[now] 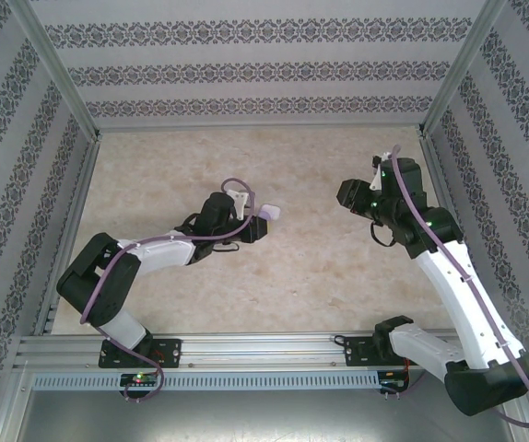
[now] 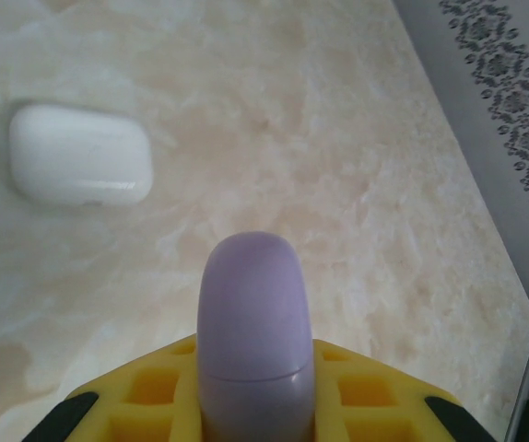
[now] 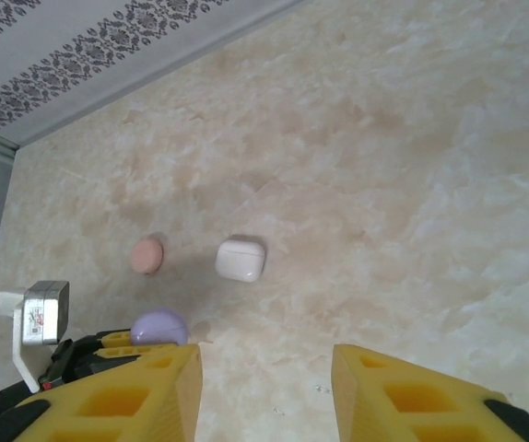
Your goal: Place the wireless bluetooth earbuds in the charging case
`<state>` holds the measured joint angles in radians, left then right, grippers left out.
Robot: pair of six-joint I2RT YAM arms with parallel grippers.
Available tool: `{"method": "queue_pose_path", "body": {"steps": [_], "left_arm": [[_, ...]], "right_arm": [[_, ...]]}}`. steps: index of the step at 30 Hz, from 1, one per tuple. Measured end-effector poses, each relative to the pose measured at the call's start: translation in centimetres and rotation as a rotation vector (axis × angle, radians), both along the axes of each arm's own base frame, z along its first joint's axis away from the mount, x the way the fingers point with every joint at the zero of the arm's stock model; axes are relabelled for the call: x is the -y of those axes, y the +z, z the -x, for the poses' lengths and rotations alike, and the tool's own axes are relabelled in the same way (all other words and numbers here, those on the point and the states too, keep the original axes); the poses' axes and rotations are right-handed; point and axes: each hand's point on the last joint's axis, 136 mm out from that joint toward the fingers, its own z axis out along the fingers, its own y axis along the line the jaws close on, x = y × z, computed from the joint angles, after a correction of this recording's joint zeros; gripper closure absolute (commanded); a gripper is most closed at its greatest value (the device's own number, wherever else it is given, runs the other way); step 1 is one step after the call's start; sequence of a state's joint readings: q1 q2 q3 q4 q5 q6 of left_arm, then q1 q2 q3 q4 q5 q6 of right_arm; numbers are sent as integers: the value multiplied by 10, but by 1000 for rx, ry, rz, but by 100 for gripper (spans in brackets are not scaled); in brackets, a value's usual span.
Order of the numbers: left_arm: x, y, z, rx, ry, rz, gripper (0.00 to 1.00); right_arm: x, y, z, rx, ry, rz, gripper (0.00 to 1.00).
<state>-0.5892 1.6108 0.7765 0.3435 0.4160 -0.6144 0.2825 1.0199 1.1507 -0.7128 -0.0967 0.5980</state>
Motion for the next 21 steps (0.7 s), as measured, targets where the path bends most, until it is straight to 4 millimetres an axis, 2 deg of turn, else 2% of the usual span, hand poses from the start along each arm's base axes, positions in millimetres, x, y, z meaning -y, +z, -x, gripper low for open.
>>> {"method": "queue_pose_path", "body": {"steps": [6, 12, 16, 21], "left_arm": [[-5, -33, 7, -118, 25, -35, 100], [-9, -78, 16, -254, 48, -84, 98], [-10, -80, 17, -273, 60, -81, 87], [-12, -81, 16, -283, 79, -91, 66]], "right_arm": [[5, -15, 11, -33, -5, 10, 49], [10, -17, 19, -36, -13, 11, 45], [13, -20, 24, -45, -20, 16, 41], [16, -19, 30, -43, -24, 16, 36]]}}
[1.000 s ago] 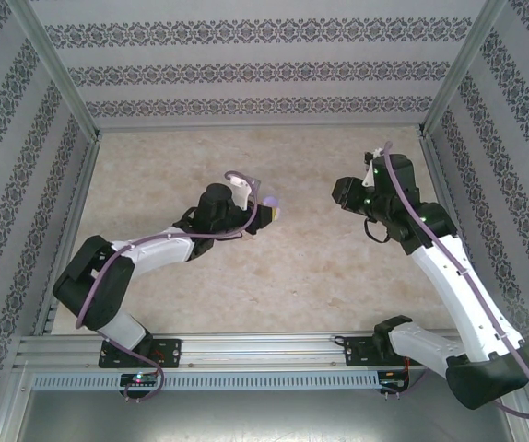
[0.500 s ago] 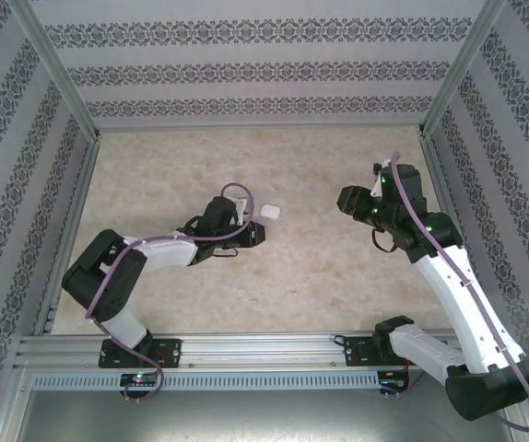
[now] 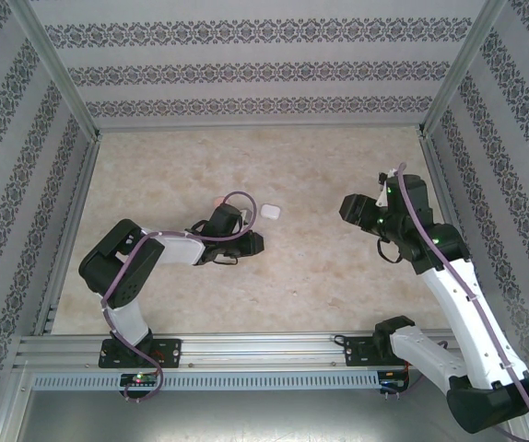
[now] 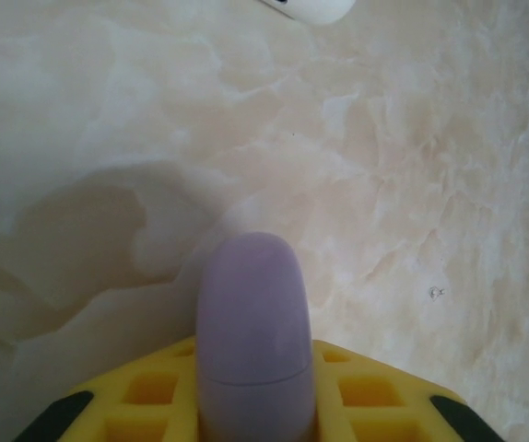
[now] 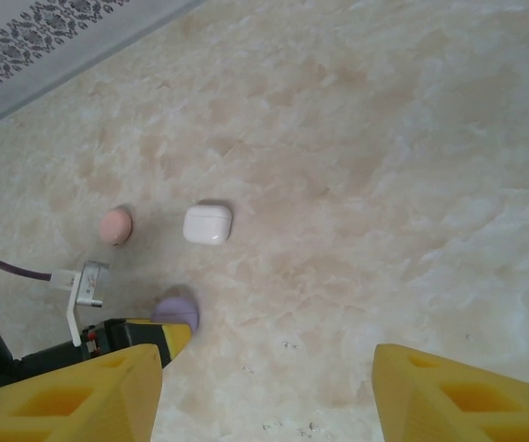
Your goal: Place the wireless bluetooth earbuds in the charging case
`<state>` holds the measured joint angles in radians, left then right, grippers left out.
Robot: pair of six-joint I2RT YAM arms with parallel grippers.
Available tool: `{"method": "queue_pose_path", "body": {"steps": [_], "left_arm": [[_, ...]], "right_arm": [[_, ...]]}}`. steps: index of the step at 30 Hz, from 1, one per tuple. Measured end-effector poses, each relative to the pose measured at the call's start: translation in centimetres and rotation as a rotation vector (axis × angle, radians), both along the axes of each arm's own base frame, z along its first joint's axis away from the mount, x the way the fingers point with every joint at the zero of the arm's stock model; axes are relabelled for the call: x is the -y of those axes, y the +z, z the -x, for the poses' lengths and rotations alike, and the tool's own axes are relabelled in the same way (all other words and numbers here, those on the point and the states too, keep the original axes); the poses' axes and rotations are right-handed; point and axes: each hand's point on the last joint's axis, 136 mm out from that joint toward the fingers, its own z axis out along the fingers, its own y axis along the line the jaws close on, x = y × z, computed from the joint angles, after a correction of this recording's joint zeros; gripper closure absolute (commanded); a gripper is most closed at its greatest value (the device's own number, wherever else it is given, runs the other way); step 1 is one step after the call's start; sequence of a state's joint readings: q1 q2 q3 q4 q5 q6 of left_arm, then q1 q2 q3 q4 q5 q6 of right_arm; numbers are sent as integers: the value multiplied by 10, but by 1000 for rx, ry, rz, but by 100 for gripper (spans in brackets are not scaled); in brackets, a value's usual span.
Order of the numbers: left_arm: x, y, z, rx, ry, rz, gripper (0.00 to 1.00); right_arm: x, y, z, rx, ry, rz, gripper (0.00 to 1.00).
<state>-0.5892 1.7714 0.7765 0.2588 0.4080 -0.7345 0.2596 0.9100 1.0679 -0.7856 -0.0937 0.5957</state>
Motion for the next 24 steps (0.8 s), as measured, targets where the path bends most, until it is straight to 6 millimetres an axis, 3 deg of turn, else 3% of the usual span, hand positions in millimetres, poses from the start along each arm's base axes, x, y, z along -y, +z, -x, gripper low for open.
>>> {"method": "queue_pose_path", "body": {"steps": [9, 12, 15, 19, 20, 22, 23, 24], "left_arm": [[-28, 8, 6, -5, 64, -127, 44], [-39, 15, 9, 4, 78, -170, 41], [-51, 30, 11, 33, 89, -205, 40], [-72, 73, 9, 143, 119, -239, 31], [-77, 89, 7, 190, 130, -242, 21], [-88, 122, 4, 282, 155, -252, 16], [-94, 140, 1, 334, 171, -257, 0], [-99, 153, 0, 377, 181, -267, 0]], "right_arm": [[4, -3, 6, -10, -9, 2, 28], [5, -4, 10, -15, -7, 7, 20], [7, -1, 15, -4, -1, 14, 2], [12, 0, 18, 18, -5, 45, 2], [15, -1, 18, 22, -10, 61, 2], [22, -5, 16, 30, -31, 100, 2], [27, -7, 13, 36, -44, 125, 2], [30, -9, 11, 42, -55, 148, 2]]}}
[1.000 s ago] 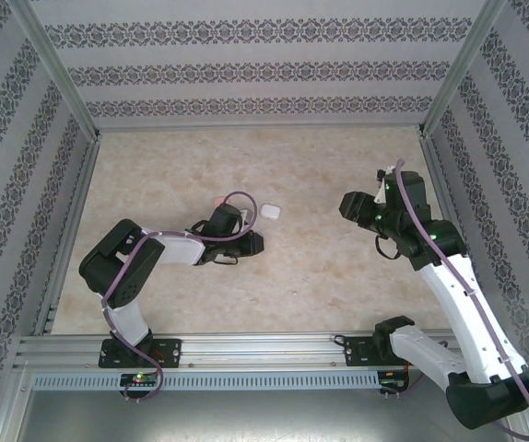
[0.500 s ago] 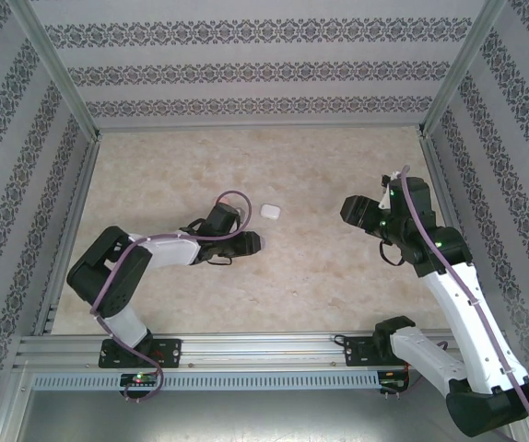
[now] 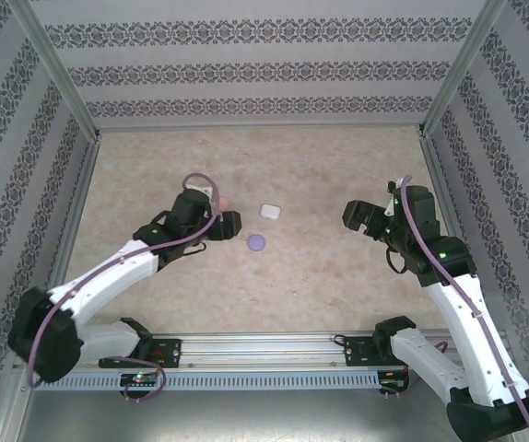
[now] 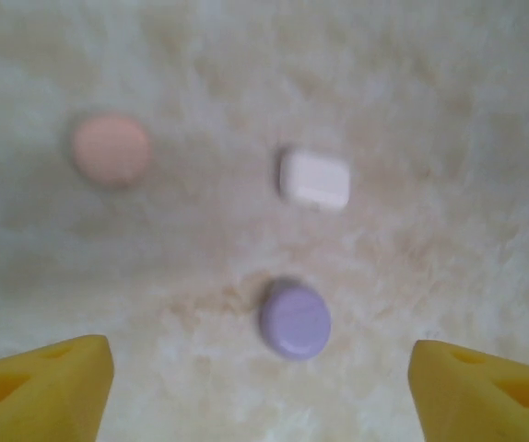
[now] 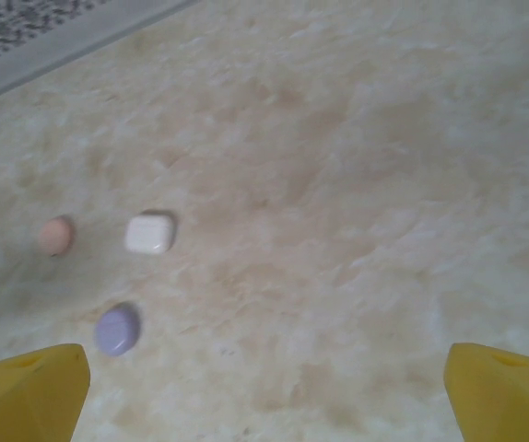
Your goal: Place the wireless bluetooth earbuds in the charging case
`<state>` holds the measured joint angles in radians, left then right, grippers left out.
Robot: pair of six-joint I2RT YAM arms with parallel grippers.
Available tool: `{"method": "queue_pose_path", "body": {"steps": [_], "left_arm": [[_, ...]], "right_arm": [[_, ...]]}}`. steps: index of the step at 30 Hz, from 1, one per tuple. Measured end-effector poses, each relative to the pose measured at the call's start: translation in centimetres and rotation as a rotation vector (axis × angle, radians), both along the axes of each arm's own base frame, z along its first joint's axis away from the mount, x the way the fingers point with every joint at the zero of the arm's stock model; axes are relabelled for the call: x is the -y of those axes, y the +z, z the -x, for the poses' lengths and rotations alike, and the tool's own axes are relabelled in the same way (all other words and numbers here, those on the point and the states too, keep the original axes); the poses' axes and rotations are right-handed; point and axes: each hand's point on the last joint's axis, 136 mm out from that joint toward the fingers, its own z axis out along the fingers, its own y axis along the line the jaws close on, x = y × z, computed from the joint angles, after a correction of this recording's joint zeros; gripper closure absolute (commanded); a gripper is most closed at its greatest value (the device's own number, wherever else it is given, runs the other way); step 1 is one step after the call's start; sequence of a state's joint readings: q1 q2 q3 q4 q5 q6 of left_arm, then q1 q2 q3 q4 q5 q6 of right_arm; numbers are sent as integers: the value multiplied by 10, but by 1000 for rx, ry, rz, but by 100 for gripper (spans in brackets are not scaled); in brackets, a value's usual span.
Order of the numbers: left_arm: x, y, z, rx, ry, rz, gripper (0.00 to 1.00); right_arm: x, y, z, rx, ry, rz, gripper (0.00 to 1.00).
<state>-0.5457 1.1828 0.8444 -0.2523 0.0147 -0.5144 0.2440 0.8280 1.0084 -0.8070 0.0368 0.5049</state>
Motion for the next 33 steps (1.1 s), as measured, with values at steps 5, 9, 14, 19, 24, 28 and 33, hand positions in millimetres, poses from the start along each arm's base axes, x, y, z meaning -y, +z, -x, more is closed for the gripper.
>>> {"method": "queue_pose_path", "body": {"steps": [5, 9, 14, 19, 24, 28, 33], "left_arm": [[-33, 57, -4, 224, 65, -97, 0], [-52, 68, -7, 372, 88, -219, 1], [-71, 34, -10, 429, 84, -396, 1], [-109, -10, -10, 429, 135, -483, 1], [-150, -34, -17, 447, 228, -511, 1], [-173, -57, -31, 423, 268, -507, 1], [-177, -87, -43, 379, 223, -461, 1]], "right_arm": [[27, -11, -22, 71, -79, 175, 2], [52, -28, -41, 141, -141, 352, 2], [68, -60, -65, 176, -175, 465, 2], [66, -87, -91, 234, -157, 506, 2], [65, -115, -105, 258, -138, 537, 2], [64, -123, -118, 303, -124, 543, 2], [60, -150, -119, 347, -89, 531, 2]]}}
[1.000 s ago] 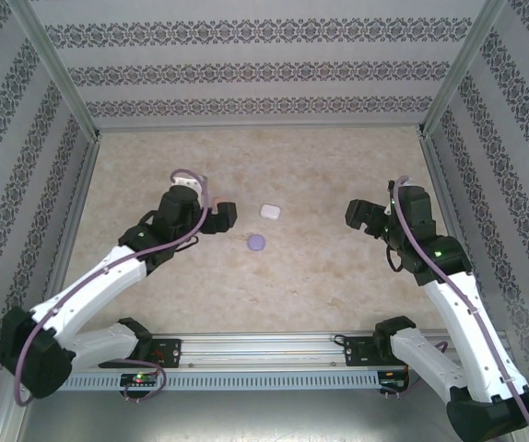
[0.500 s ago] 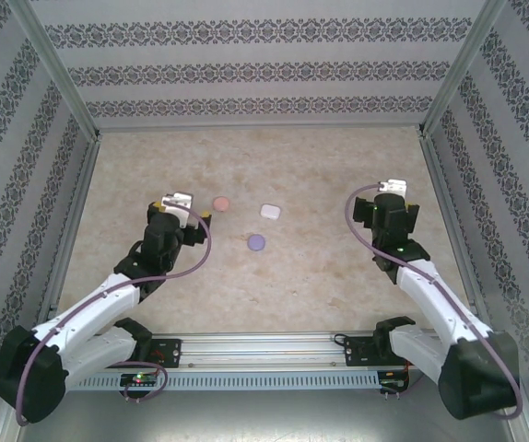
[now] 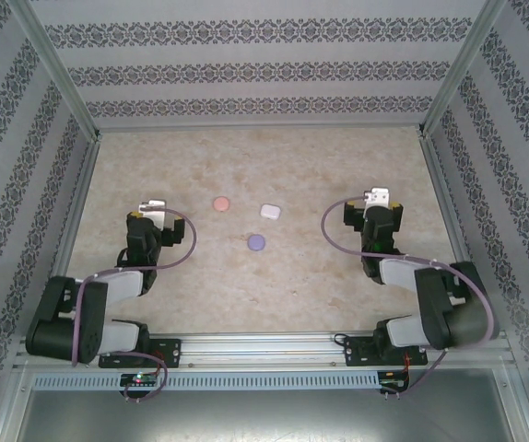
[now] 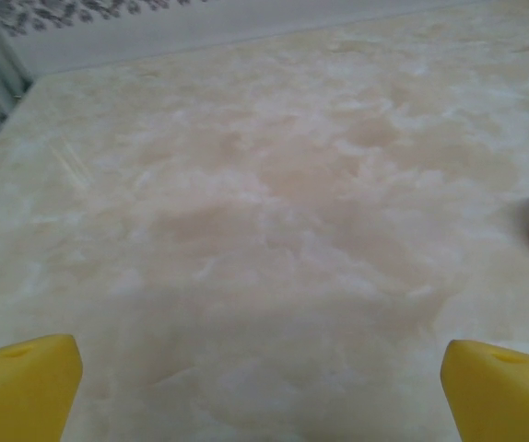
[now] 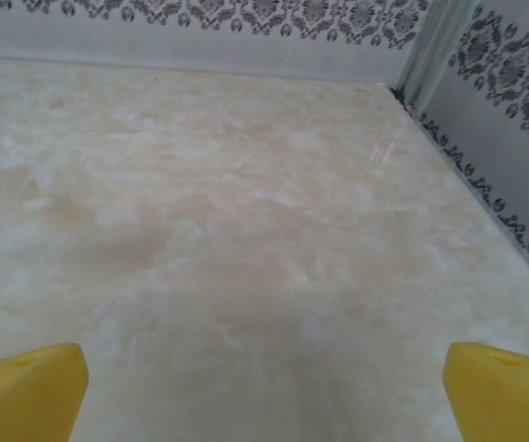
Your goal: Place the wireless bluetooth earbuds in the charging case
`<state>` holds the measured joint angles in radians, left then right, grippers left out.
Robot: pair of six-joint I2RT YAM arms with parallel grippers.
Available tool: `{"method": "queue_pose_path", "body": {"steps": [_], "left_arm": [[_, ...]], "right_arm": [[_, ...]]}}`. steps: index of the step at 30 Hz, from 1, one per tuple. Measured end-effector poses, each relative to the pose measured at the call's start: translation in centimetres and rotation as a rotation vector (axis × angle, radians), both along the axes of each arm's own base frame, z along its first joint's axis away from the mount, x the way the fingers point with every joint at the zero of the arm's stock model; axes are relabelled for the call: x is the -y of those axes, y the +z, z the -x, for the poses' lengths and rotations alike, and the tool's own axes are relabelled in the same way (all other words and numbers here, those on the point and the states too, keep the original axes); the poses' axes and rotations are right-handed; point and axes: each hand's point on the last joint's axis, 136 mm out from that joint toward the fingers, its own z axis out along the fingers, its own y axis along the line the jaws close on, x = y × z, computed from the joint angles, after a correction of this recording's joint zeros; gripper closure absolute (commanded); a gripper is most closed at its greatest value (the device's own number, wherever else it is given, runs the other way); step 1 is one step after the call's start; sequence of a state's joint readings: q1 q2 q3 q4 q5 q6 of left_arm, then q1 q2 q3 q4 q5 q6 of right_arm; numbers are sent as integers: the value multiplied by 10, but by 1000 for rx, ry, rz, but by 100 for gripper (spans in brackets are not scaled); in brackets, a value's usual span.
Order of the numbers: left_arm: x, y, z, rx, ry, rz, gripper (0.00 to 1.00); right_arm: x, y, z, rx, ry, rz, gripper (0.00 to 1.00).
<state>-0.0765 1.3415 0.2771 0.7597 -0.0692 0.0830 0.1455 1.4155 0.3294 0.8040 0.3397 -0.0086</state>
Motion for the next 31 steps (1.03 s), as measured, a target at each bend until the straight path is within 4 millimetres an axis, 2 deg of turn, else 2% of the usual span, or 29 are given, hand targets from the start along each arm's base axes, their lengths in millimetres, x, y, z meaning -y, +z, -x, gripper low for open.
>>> {"method": "queue_pose_path", "body": {"steps": [2, 3, 7, 10, 13, 17, 31], "left_arm": [[7, -7, -3, -8, -40, 17, 1], [10, -11, -5, -15, -57, 26, 1], [10, -21, -11, -29, -89, 54, 1], [12, -28, -18, -46, -108, 78, 1], [5, -20, -30, -29, -110, 117, 0], [-4, -8, -39, 4, -89, 137, 0], [-4, -13, -37, -19, -74, 153, 0]], "right_arm": [[-1, -17, 5, -38, 26, -8, 2], [1, -20, 6, -34, 32, -19, 2], [4, -23, -3, -17, 61, -55, 2], [4, -12, -15, 8, 93, -93, 2], [7, -1, -24, 38, 104, -118, 2], [2, -2, -24, 32, 115, -121, 2], [-1, -5, -23, 17, 125, -124, 2]]}}
